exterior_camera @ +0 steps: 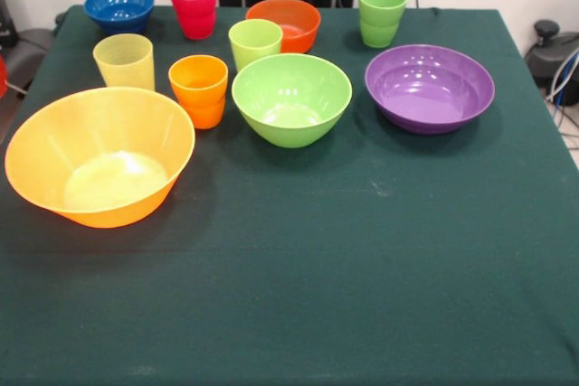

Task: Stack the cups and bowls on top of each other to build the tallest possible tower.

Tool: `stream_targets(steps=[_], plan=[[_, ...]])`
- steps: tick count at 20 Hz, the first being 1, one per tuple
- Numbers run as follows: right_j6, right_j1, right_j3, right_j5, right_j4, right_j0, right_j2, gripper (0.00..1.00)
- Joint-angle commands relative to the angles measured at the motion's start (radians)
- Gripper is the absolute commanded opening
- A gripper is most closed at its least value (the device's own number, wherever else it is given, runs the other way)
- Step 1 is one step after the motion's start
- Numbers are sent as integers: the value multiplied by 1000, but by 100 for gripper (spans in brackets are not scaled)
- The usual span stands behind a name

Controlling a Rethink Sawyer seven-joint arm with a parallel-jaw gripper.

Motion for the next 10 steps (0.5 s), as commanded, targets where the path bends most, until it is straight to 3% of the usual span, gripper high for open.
stream_targets(steps=[1,10], plan=[[-308,10,66,46,-54,4,27,0],[-276,5,55,68,-44,11,18,0]])
